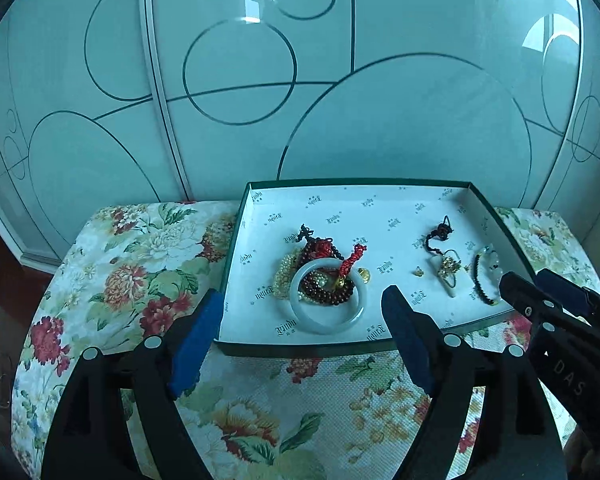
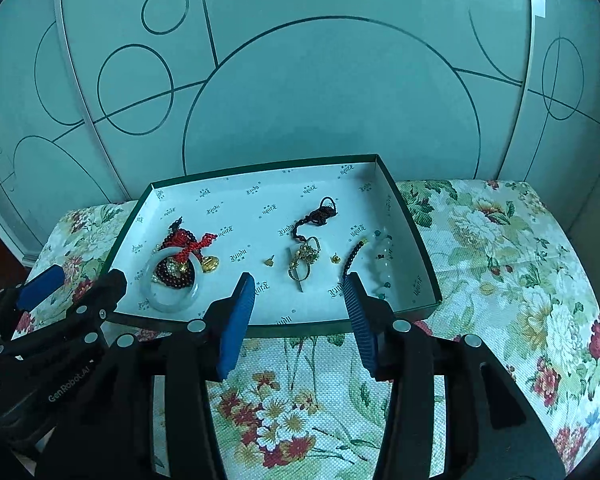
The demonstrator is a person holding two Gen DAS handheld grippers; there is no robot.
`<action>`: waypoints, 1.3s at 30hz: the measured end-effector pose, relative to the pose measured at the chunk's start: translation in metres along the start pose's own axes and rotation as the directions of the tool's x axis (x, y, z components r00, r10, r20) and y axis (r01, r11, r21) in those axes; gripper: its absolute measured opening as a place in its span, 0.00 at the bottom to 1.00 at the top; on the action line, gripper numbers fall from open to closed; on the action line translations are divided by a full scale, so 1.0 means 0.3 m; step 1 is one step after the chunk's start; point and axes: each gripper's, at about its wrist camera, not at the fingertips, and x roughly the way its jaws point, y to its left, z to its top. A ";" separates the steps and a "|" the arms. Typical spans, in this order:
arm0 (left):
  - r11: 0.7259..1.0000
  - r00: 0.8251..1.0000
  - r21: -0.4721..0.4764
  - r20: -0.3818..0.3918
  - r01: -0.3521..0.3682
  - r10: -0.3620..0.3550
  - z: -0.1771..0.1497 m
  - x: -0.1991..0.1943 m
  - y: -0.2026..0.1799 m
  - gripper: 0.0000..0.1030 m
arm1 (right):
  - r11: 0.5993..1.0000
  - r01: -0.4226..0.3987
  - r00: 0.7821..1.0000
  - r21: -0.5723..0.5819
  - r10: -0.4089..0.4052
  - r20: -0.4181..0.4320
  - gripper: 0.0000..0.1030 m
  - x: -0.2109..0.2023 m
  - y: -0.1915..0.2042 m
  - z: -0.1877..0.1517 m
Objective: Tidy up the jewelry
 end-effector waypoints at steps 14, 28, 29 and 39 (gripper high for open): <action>0.998 0.998 -0.031 0.029 0.060 -0.059 -0.003 -0.152 0.024 0.78 | 1.000 0.000 0.999 -0.016 0.001 0.054 0.47 -0.152 0.028 -0.003; 0.997 0.997 -0.034 0.043 0.066 -0.065 -0.011 -0.209 0.025 0.78 | 1.000 -0.006 0.997 -0.020 0.008 0.073 0.47 -0.221 0.041 -0.021; 0.997 0.997 -0.034 0.043 0.066 -0.065 -0.010 -0.210 0.026 0.78 | 1.000 -0.007 0.997 -0.022 0.009 0.074 0.48 -0.224 0.042 -0.022; 0.997 0.997 -0.039 0.045 0.068 -0.066 -0.012 -0.223 0.032 0.78 | 1.000 -0.008 0.997 -0.028 0.010 0.080 0.48 -0.241 0.052 -0.021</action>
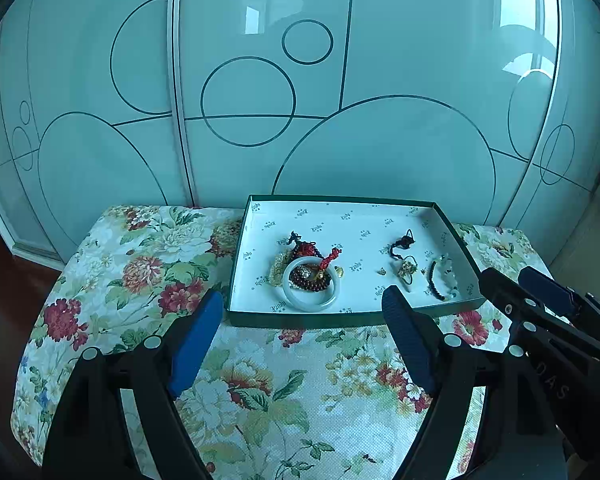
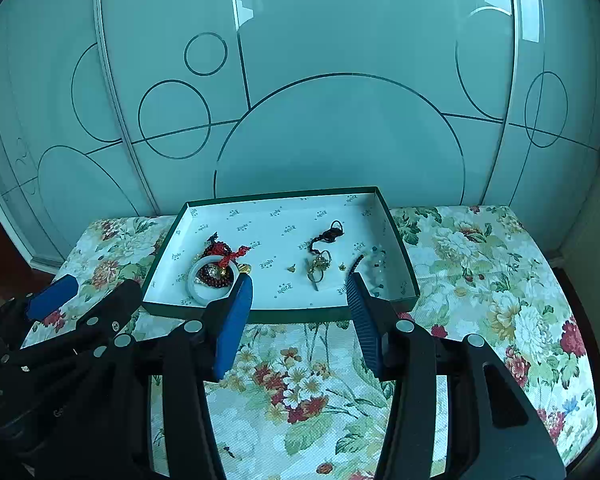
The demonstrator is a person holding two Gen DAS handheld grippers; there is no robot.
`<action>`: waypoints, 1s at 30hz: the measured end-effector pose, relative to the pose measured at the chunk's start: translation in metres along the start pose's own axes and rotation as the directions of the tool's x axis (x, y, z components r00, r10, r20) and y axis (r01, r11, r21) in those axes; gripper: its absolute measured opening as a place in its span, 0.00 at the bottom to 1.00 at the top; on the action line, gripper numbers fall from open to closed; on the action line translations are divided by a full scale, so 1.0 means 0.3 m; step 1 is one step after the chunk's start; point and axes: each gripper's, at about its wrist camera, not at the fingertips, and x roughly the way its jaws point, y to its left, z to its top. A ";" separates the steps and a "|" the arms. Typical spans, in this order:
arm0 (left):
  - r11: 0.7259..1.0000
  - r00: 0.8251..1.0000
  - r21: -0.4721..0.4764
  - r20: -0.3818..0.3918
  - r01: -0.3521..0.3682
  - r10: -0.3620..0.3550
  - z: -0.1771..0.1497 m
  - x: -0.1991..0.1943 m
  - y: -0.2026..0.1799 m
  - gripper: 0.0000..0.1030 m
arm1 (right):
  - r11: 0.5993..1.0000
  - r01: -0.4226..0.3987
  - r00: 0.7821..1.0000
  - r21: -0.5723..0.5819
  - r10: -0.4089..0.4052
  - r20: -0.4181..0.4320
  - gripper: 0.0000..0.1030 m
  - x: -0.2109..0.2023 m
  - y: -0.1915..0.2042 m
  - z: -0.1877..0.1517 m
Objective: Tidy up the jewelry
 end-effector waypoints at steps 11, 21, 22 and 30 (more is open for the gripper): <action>1.000 1.000 -0.004 -0.002 -0.004 0.004 -0.004 0.000 0.006 0.78 | 1.000 0.001 1.000 -0.002 -0.001 -0.003 0.48 -0.006 0.006 -0.004; 1.000 1.000 -0.004 0.002 -0.008 0.008 -0.002 0.001 0.002 0.78 | 1.000 0.001 1.000 -0.001 -0.001 -0.002 0.48 -0.004 0.004 -0.003; 1.000 1.000 -0.005 0.002 -0.008 0.008 -0.002 0.000 0.003 0.78 | 1.000 0.000 1.000 -0.002 0.000 -0.002 0.48 -0.005 0.004 -0.003; 1.000 1.000 0.007 0.014 -0.015 0.015 0.004 -0.004 -0.003 0.78 | 1.000 0.000 1.000 -0.004 0.000 -0.001 0.48 -0.008 0.001 -0.003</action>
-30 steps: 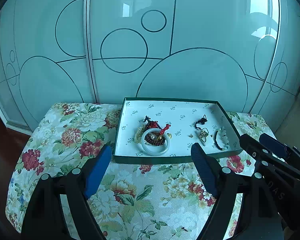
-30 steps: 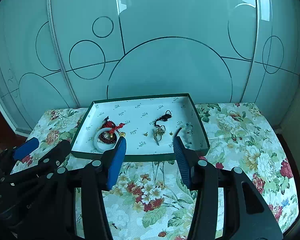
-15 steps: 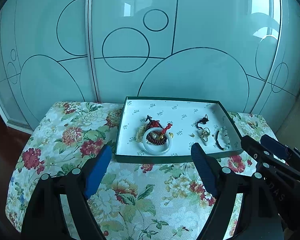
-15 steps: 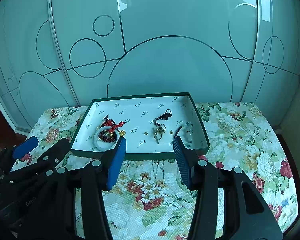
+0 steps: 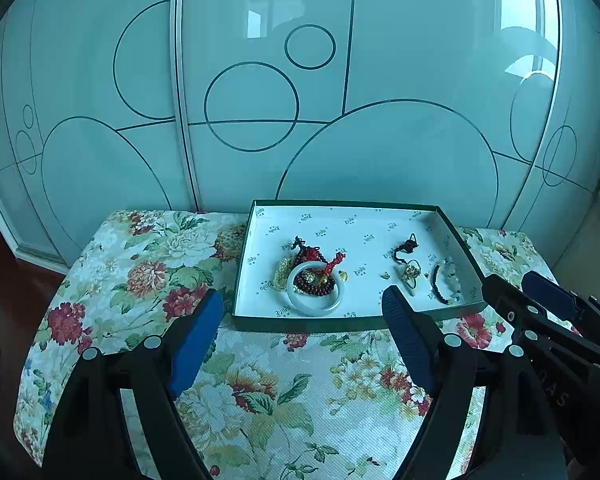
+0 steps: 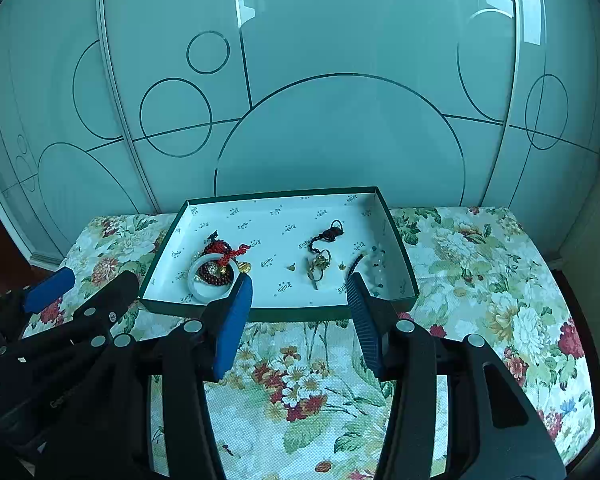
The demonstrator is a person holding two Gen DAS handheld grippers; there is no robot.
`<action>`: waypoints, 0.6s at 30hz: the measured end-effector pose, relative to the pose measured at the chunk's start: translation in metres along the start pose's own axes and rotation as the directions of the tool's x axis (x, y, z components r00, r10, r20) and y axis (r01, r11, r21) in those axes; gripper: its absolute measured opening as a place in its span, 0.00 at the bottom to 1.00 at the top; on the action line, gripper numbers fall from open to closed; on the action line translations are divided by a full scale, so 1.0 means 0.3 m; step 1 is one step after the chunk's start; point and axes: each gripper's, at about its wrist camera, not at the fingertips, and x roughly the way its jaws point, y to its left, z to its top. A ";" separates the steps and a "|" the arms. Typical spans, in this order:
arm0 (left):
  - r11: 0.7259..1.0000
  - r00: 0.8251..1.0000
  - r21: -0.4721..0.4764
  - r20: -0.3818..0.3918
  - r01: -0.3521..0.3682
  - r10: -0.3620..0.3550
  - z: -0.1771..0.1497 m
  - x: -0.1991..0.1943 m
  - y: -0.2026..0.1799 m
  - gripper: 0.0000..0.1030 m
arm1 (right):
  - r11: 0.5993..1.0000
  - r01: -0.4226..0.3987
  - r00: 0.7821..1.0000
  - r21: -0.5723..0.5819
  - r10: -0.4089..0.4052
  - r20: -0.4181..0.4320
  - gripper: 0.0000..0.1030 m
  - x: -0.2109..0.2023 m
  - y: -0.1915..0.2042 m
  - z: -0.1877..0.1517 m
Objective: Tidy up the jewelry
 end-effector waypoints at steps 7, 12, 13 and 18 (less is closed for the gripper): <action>1.000 1.000 0.006 0.010 0.000 -0.001 0.003 -0.005 -0.004 0.78 | 1.000 0.000 1.000 0.000 0.000 -0.001 0.48 -0.001 0.002 -0.001; 1.000 1.000 0.007 0.025 -0.013 0.013 0.003 -0.011 -0.004 0.83 | 1.000 0.001 1.000 0.000 -0.001 -0.001 0.48 -0.002 -0.003 -0.003; 1.000 0.999 0.013 0.027 -0.019 0.019 0.003 -0.012 -0.006 0.83 | 1.000 0.001 1.000 0.001 -0.001 -0.001 0.48 -0.003 -0.006 -0.004; 0.999 0.999 0.036 0.032 -0.030 0.028 0.001 -0.013 -0.015 0.83 | 1.000 0.001 1.000 0.000 -0.001 -0.003 0.49 -0.005 -0.013 -0.009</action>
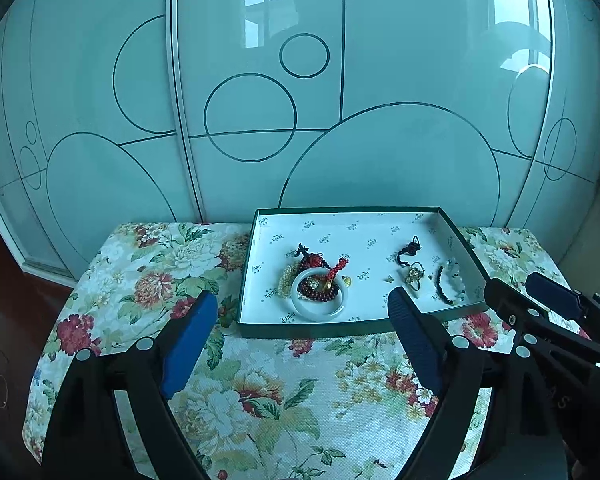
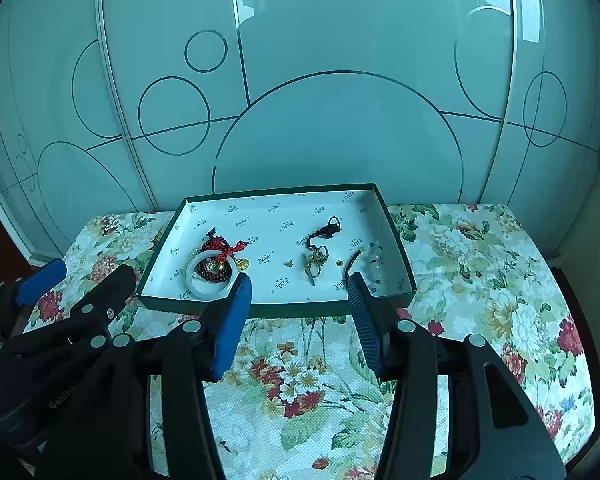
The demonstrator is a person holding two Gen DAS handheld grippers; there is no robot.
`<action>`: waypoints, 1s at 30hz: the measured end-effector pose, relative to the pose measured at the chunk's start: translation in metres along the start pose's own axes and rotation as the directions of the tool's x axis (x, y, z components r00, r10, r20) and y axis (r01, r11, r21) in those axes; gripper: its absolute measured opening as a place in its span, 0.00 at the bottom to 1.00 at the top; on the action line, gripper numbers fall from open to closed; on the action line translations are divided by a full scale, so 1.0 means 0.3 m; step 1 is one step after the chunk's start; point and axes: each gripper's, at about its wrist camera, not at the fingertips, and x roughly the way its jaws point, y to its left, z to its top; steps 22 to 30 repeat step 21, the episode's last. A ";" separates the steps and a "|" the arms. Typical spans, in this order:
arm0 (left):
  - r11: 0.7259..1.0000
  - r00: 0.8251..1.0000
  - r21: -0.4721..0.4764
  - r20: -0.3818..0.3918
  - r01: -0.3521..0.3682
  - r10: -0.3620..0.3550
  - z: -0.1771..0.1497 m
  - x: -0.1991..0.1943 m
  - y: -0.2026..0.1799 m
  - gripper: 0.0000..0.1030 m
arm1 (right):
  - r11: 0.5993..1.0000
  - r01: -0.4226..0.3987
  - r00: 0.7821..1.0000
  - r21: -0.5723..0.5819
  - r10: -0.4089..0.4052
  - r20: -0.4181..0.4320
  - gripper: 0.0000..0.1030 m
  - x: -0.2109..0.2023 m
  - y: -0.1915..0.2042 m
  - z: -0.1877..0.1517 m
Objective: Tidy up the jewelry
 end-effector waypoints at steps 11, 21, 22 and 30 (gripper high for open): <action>1.000 1.000 -0.008 -0.022 0.004 -0.004 -0.023 0.017 0.004 0.85 | 1.000 0.005 1.000 0.003 -0.005 -0.007 0.49 0.002 -0.019 -0.014; 0.996 0.992 -0.011 -0.087 -0.090 0.088 -0.056 0.107 0.074 0.85 | 0.998 0.040 0.999 0.046 -0.039 -0.019 0.67 0.026 -0.126 -0.014; 0.996 0.992 -0.011 -0.087 -0.090 0.088 -0.056 0.107 0.074 0.85 | 0.998 0.040 0.999 0.046 -0.039 -0.019 0.67 0.026 -0.126 -0.014; 0.996 0.992 -0.011 -0.087 -0.090 0.088 -0.056 0.107 0.074 0.85 | 0.998 0.040 0.999 0.046 -0.039 -0.019 0.67 0.026 -0.126 -0.014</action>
